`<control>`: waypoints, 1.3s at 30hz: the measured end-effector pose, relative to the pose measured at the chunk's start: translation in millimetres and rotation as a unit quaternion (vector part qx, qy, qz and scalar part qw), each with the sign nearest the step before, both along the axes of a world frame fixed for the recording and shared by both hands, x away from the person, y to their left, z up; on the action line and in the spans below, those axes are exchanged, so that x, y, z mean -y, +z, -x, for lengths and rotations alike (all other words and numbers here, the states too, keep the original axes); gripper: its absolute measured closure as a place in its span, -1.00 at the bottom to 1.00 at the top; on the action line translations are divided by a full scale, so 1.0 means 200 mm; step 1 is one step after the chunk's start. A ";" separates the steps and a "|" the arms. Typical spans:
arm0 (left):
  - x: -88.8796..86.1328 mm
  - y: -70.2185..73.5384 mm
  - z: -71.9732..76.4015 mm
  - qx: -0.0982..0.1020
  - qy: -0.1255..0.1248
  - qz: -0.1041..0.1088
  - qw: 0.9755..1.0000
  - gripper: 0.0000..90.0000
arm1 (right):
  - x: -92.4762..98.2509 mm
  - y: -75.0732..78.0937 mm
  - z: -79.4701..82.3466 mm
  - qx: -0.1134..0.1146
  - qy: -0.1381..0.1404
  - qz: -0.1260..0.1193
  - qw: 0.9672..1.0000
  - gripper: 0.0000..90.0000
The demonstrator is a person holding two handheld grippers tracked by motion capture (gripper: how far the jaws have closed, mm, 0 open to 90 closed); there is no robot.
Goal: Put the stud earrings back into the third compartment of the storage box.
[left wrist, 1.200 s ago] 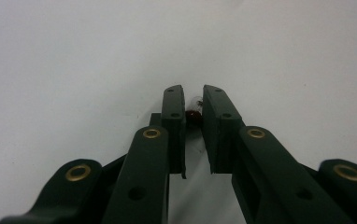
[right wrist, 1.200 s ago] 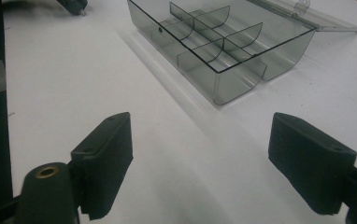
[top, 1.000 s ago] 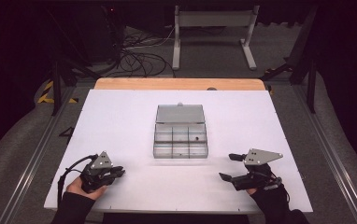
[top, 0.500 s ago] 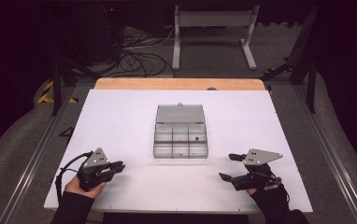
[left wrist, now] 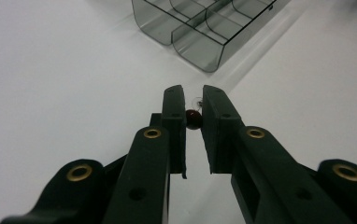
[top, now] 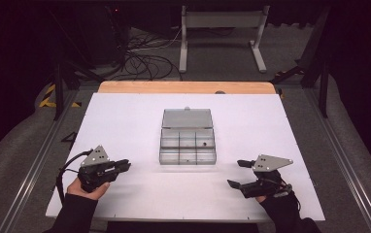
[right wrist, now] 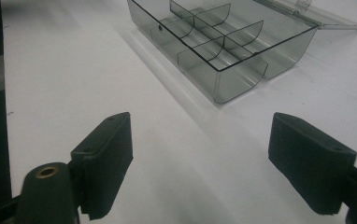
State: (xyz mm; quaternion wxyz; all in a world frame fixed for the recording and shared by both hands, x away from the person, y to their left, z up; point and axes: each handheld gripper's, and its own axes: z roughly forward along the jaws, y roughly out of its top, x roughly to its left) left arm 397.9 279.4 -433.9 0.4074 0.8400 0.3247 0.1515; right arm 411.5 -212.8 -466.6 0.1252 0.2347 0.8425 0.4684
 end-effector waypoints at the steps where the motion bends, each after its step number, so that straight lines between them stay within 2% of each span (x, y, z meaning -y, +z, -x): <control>1: 0.01 0.01 0.00 0.000 -0.001 0.004 1.000 0.78 | 0.00 0.00 0.00 0.000 0.000 0.000 1.000 -0.50; 10: 0.07 0.09 -0.04 0.011 -0.004 0.011 1.000 0.78 | 0.00 0.00 0.00 -0.001 0.000 0.000 1.000 -0.50; 16: 0.14 0.15 -0.07 0.021 -0.014 0.009 1.000 0.78 | 0.00 0.00 0.00 -0.002 0.000 0.002 1.000 -0.50; 27: 0.27 0.24 -0.16 0.027 -0.030 0.020 0.999 0.78 | 0.00 0.00 0.00 -0.002 0.001 0.002 1.000 -0.50; 32: 0.33 0.28 -0.19 0.037 -0.036 0.022 0.998 0.78 | 0.00 0.00 0.00 -0.001 0.001 0.000 1.000 -0.50; 39: 0.43 0.31 -0.25 0.032 -0.049 0.025 0.998 0.78 | 0.00 0.00 0.00 -0.001 0.002 0.000 1.000 -0.50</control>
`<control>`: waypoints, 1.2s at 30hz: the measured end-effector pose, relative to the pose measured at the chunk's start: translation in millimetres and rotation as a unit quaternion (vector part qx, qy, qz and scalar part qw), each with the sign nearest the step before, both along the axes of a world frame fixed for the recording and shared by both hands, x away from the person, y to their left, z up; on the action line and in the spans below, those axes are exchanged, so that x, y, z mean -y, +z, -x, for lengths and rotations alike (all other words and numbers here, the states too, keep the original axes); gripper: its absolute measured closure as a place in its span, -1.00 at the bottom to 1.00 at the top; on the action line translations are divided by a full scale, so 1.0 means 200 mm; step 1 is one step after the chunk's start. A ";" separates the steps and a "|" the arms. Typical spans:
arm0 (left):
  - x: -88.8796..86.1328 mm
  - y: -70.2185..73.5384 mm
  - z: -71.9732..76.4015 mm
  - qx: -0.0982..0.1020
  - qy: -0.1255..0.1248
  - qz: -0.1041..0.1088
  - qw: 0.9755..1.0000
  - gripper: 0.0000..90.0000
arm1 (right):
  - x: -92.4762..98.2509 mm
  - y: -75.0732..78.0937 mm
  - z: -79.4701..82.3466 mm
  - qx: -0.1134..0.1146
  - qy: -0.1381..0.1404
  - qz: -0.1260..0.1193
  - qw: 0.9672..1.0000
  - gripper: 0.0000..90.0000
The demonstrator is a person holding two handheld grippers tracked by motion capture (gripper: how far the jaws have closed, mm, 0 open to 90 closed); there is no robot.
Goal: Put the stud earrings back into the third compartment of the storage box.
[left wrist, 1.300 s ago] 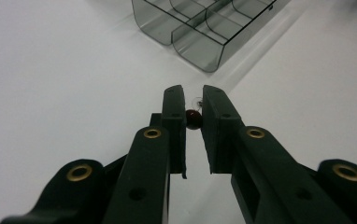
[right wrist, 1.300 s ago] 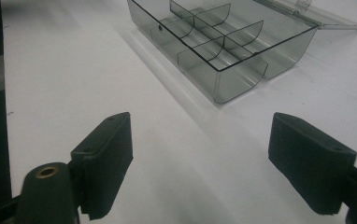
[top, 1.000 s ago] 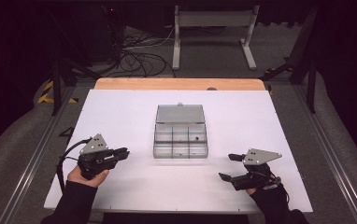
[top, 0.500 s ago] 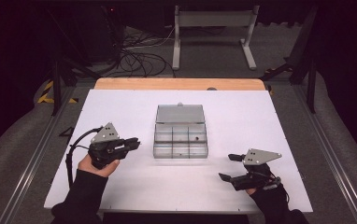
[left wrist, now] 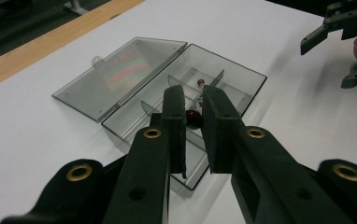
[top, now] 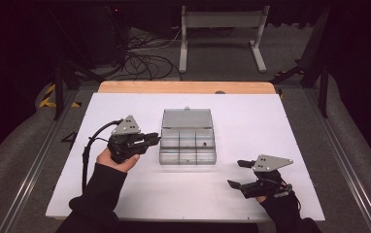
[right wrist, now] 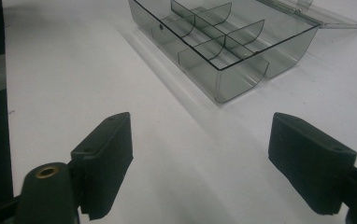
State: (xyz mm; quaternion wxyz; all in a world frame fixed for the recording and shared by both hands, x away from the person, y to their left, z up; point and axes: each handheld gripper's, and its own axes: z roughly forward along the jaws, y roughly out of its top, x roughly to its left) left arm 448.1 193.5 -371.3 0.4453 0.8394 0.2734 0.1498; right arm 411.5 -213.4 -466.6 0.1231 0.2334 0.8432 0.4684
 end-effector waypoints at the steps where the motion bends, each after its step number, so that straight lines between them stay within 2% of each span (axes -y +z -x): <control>1: 0.02 0.00 -0.01 0.001 -0.002 0.000 1.000 0.78 | 0.00 0.00 0.00 0.000 0.000 0.000 1.000 -0.50; 7: 0.13 0.01 -0.05 0.000 -0.015 0.004 1.000 0.78 | 0.01 0.00 0.00 0.001 0.000 -0.001 1.000 -0.50; 17: 0.31 -0.02 -0.11 0.001 -0.033 -0.003 0.999 0.78 | 0.01 0.01 0.00 0.001 0.002 -0.004 1.000 -0.50; 26: 0.43 -0.08 -0.18 0.001 -0.038 0.003 0.999 0.77 | 0.02 0.01 0.00 0.002 0.002 -0.004 1.000 -0.50; 30: 0.47 -0.12 -0.19 -0.008 -0.038 0.011 0.999 0.77 | 0.01 0.01 0.00 0.001 0.003 -0.004 1.000 -0.50; 36: 0.54 -0.18 -0.23 -0.006 -0.037 0.004 0.999 0.77 | 0.01 0.01 0.00 0.001 0.004 -0.004 1.000 -0.50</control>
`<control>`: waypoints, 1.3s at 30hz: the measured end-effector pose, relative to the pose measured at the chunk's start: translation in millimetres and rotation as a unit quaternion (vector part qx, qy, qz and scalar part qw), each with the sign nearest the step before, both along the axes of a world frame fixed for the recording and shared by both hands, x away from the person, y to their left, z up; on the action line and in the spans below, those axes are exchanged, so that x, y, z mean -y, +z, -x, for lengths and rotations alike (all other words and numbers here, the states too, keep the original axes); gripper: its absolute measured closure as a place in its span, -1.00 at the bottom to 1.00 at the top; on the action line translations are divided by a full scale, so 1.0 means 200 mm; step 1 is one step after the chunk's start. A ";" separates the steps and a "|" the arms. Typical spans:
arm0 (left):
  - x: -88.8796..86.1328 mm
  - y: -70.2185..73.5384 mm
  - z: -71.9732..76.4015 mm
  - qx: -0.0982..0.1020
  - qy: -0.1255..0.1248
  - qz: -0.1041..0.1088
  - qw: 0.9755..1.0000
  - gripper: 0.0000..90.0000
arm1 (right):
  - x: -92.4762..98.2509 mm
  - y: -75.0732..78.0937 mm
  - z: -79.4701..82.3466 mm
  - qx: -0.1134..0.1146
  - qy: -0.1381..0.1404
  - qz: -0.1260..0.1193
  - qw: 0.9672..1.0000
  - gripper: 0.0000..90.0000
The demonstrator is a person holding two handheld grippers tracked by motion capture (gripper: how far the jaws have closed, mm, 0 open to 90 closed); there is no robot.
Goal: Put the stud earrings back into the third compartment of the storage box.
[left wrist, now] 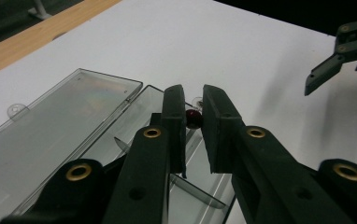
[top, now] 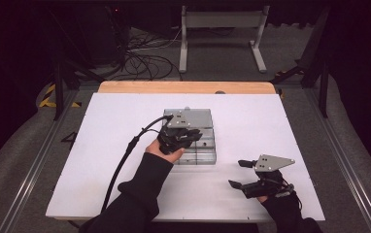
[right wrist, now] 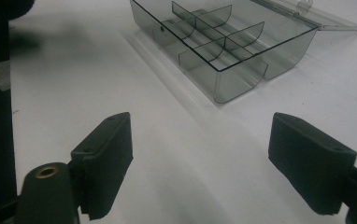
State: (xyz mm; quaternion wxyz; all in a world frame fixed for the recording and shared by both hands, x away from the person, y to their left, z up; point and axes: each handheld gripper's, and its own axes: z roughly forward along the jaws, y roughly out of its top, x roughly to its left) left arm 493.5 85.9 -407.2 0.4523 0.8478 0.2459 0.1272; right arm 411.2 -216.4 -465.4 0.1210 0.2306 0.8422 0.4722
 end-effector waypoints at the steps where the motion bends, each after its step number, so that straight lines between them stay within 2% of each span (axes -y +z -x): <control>1: 0.02 -0.02 -0.01 -0.001 0.000 -0.002 1.000 0.77 | 0.00 0.00 0.00 0.000 0.000 0.000 1.000 -0.50; 9: 0.10 -0.11 -0.07 -0.009 0.012 -0.006 1.000 0.77 | 0.01 0.00 0.00 0.000 0.000 -0.002 1.000 -0.50; 16: 0.11 -0.15 -0.12 -0.024 0.024 -0.010 0.999 0.77 | 0.01 0.00 0.00 0.000 0.001 -0.003 1.000 -0.50; 27: 0.12 -0.19 -0.15 -0.036 0.042 -0.023 0.998 0.77 | 0.01 0.00 0.00 0.001 0.001 -0.004 1.000 -0.50; 33: 0.12 -0.19 -0.16 -0.036 0.051 -0.020 0.998 0.76 | 0.02 0.00 0.00 0.001 0.002 -0.004 1.000 -0.51; 35: 0.12 -0.19 -0.16 -0.035 0.053 -0.022 0.998 0.68 | 0.02 0.00 0.00 0.001 0.003 -0.004 1.000 -0.51; 37: 0.11 -0.19 -0.16 -0.040 0.055 -0.022 0.997 0.48 | 0.01 0.00 0.00 0.001 0.004 -0.004 1.000 -0.51; 39: 0.10 -0.18 -0.15 -0.037 0.056 -0.026 0.997 0.39 | 0.01 0.00 0.00 0.001 0.005 -0.005 1.000 -0.51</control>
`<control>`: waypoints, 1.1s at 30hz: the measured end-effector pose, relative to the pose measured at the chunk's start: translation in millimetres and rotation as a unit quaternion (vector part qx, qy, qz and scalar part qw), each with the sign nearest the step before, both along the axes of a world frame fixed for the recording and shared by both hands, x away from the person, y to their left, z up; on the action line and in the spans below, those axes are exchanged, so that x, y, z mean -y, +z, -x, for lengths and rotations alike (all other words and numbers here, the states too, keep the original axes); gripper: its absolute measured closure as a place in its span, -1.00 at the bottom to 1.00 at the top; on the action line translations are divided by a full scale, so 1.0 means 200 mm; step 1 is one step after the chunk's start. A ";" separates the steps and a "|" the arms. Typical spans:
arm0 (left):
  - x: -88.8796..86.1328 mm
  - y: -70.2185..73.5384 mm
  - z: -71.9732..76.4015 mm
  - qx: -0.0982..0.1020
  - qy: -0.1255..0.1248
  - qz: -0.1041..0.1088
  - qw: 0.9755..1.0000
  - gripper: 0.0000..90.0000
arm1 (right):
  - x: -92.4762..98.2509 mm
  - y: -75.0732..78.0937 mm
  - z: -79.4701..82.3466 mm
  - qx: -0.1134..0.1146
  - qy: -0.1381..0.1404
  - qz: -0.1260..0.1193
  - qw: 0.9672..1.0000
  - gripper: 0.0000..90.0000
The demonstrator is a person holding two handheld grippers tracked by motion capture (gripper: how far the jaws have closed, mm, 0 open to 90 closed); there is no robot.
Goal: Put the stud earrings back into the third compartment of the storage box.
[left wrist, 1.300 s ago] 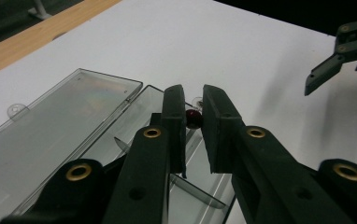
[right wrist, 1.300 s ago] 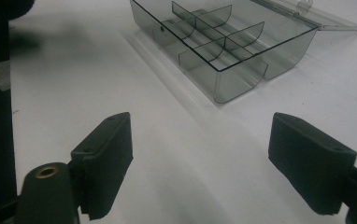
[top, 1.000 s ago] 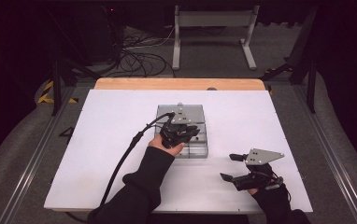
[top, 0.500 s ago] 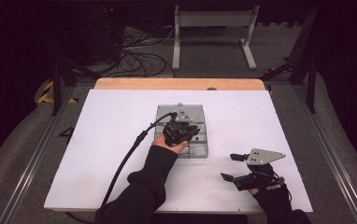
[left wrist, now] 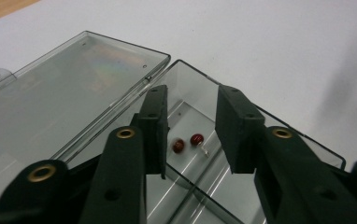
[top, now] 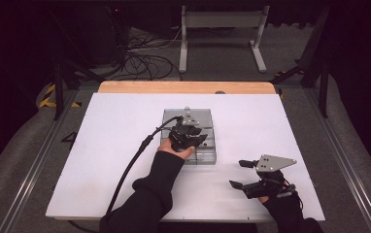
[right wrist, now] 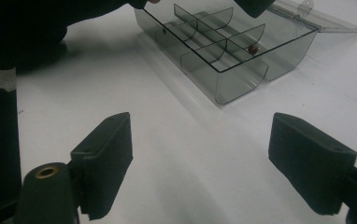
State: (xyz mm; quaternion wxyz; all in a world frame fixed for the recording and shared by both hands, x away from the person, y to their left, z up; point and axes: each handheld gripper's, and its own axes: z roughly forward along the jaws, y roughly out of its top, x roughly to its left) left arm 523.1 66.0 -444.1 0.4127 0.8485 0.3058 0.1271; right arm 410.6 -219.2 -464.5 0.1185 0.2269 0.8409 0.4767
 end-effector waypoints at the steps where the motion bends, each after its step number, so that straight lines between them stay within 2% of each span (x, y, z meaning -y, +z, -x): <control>1: -0.01 0.01 0.01 0.003 -0.001 0.002 1.000 0.37 | 0.00 0.00 0.00 0.000 0.000 0.000 1.000 -0.51; 5: -0.07 0.05 0.06 0.013 0.001 0.021 1.000 0.30 | 0.00 0.00 0.00 0.000 -0.001 -0.002 1.000 -0.51; 9: -0.15 0.12 0.14 0.041 -0.005 0.027 0.999 0.20 | 0.00 0.00 0.00 0.003 -0.004 -0.002 1.000 -0.51; 10: -0.16 0.13 0.16 0.042 -0.006 0.030 0.999 0.18 | 0.00 0.00 0.00 0.004 -0.005 -0.002 1.000 -0.51; 15: -0.28 0.22 0.30 0.066 -0.010 0.037 0.997 0.07 | 0.00 0.01 0.00 0.005 -0.009 -0.001 1.000 -0.51; 17: -0.34 0.24 0.36 0.072 -0.011 0.038 0.997 0.00 | 0.00 0.01 0.00 0.007 -0.011 -0.002 1.000 -0.52; 20: -0.44 0.25 0.44 0.073 -0.008 0.050 0.996 -0.07 | 0.00 0.01 0.00 0.007 -0.013 -0.004 1.000 -0.52; 25: -0.62 0.20 0.56 0.077 0.001 0.057 0.995 -0.11 | 0.01 0.01 0.01 0.008 -0.014 -0.005 1.000 -0.53; 29: -0.77 0.11 0.66 0.084 0.001 0.058 0.995 -0.14 | 0.01 0.01 0.00 0.007 -0.014 -0.004 1.000 -0.54; 33: -0.89 0.00 0.75 0.095 0.017 0.054 0.994 -0.19 | 0.00 0.01 0.01 0.008 -0.016 -0.004 1.000 -0.54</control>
